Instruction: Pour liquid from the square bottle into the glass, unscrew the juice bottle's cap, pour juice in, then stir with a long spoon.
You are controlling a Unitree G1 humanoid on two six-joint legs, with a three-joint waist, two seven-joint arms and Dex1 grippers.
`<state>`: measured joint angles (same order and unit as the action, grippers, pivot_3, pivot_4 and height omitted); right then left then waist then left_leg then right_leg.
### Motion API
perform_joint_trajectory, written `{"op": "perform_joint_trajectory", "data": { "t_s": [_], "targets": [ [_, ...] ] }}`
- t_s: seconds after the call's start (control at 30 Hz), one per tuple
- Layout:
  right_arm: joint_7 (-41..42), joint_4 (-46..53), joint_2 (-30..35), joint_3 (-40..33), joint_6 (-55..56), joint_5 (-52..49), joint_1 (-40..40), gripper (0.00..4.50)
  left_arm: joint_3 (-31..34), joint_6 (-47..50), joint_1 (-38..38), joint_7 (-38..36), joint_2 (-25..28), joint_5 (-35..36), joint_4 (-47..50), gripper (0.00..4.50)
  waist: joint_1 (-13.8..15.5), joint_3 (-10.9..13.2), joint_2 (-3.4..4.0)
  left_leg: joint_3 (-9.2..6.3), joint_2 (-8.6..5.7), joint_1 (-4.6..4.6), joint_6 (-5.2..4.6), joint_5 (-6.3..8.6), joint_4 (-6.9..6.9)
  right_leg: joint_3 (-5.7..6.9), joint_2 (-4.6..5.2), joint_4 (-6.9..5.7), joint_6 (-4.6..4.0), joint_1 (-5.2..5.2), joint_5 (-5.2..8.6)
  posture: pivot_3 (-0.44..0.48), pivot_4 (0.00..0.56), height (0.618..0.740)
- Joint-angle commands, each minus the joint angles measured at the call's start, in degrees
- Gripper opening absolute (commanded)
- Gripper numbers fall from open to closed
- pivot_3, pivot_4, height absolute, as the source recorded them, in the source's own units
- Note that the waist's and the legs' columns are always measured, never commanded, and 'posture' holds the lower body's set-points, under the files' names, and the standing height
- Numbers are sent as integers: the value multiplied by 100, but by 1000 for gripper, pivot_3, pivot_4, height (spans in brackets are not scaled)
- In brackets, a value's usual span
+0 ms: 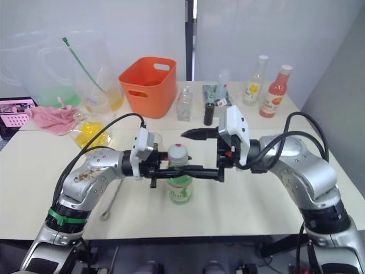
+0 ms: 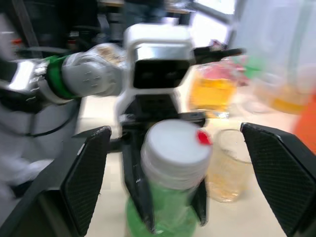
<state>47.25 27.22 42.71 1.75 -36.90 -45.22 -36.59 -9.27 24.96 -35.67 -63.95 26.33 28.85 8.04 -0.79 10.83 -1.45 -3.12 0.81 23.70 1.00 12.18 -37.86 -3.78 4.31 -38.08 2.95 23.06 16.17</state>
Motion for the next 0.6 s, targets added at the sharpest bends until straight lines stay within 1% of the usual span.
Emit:
{"op": "perform_joint_trajectory", "data": {
  "t_s": [0.03, 0.2, 0.37, 0.47, 0.5, 0.6],
  "targets": [
    [-813, 500, -130, -235, -447, -68, 14, 4460, -130, -76, -97, -77, -84, -80, -88, 1391, 9, 0, 0, 0, 0, 0, 0, 0, 0, 0, 0, 1, 0, 0, 0, 0, 150, 740],
    [-1245, 696, -246, -265, -811, -118, 0, 4460, -150, -120, -148, -133, -137, -101, -163, 1391, 36, 0, 0, -2, -5, 6, 0, 0, -1, 0, 4, 3, 2, -1, -1, 0, 150, 740],
    [-1377, 804, -223, -175, -1151, -163, 22, 4460, -162, -172, -199, -162, -187, -136, -253, 1391, 33, 0, 0, -2, -5, 6, -1, 0, -1, 1, 3, 4, 2, -1, -1, 0, 150, 740],
    [-1419, 856, -269, -181, -1248, -221, 64, 3678, -152, -179, -195, -164, -199, -150, -259, 1391, 34, 0, 0, -2, -4, 6, -1, 0, -1, 1, 3, 4, 2, -2, -1, 0, 150, 740],
    [-1420, 868, -284, -189, -1273, -248, 76, 3279, -149, -178, -189, -162, -203, -154, -255, 1391, 34, 0, 0, -2, -5, 6, -1, 0, -1, 1, 3, 4, 2, -2, -1, 0, 150, 740],
    [-1406, 873, -291, -199, -1326, -294, 94, 2310, -143, -175, -175, -150, -212, -172, -240, 1391, 34, 0, 0, -2, -5, 6, -1, 0, -1, 1, 3, 4, 2, -3, -1, 0, 150, 740]
  ]
}}
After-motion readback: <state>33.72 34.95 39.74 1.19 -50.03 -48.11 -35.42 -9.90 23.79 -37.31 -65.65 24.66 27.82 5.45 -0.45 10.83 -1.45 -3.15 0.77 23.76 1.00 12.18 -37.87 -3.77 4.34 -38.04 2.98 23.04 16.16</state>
